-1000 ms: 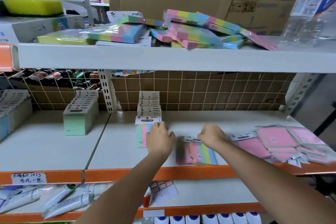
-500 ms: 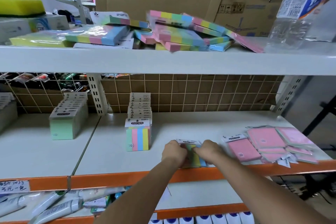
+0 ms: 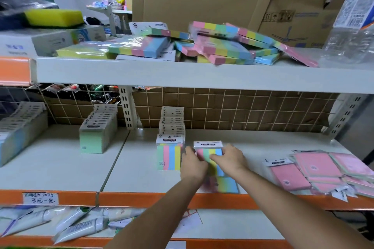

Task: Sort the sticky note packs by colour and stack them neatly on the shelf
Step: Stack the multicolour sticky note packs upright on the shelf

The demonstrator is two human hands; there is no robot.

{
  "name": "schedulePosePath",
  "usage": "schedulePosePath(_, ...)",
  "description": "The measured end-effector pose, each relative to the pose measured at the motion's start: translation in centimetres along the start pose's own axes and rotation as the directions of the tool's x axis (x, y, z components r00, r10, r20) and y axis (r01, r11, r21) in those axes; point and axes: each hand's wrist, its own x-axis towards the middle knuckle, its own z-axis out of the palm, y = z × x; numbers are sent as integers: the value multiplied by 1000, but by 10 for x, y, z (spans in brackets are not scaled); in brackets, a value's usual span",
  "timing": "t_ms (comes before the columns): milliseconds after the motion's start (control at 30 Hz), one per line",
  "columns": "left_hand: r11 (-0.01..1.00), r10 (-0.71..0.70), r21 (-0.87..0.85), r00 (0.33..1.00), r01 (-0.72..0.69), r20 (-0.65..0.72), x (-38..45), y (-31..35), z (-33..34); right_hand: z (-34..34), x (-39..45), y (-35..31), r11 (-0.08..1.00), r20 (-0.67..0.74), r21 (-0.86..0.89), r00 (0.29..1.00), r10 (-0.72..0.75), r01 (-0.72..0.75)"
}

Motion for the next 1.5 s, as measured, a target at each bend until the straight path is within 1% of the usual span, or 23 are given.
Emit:
schedulePosePath(100, 999, 6, -32, 998, -8, -56, 4, -12, -19, 13, -3, -16, 997, 27, 52, 998, -52, 51)
schedulePosePath(267, 1000, 14, 29, 985, -9, -174, 13, -36, -49, 38, -10, -41, 986, 101, 101, 985, -140, 130)
schedulePosePath(467, 998, -1, 65, 977, 16, -215, 21, -56, -71, 67, -15, -65, 982, 113, 103, 979, -172, 161)
schedulePosePath(600, 994, 15, 111, 974, 10, -224, 26, -63, -77, 75, -16, -72, 982, 75, 38, 979, -189, 186)
schedulePosePath(733, 992, 27, 126, 974, 1, -223, 30, -69, -79, 80, -15, -75, 977, 58, 47, 976, -209, 206)
schedulePosePath(833, 985, 28, 172, 974, 11, -226, 30, -71, -79, 81, -15, -76, 978, 46, 13, 977, -207, 207)
schedulePosePath(900, 972, 5, 230, 979, 42, -202, 31, -73, -80, 81, -15, -76, 978, 43, 8, 978, -207, 206)
schedulePosePath(967, 939, -35, 333, 989, 81, -144, 32, -76, -82, 83, -14, -75, 979, 41, 22, 979, -202, 201)
schedulePosePath(1067, 894, -44, 444, 998, 61, -49, 35, -81, -82, 86, -13, -73, 983, 52, 15, 982, -183, 183)
schedulePosePath(1167, 884, -31, 466, 999, 33, -13, 36, -85, -81, 87, -13, -69, 986, 67, -29, 985, -162, 164)
schedulePosePath(1300, 872, -16, 490, 1000, 6, 16, 36, -90, -83, 94, -17, -66, 955, 130, -214, 975, -180, 205)
schedulePosePath(1400, 850, -1, 526, 997, -40, 78, 36, -90, -88, 98, -19, -69, 951, 131, -236, 976, -174, 201)
schedulePosePath(1500, 834, 12, 549, 996, -58, 88, 35, -90, -93, 99, -18, -70, 956, 103, -218, 979, -176, 195)
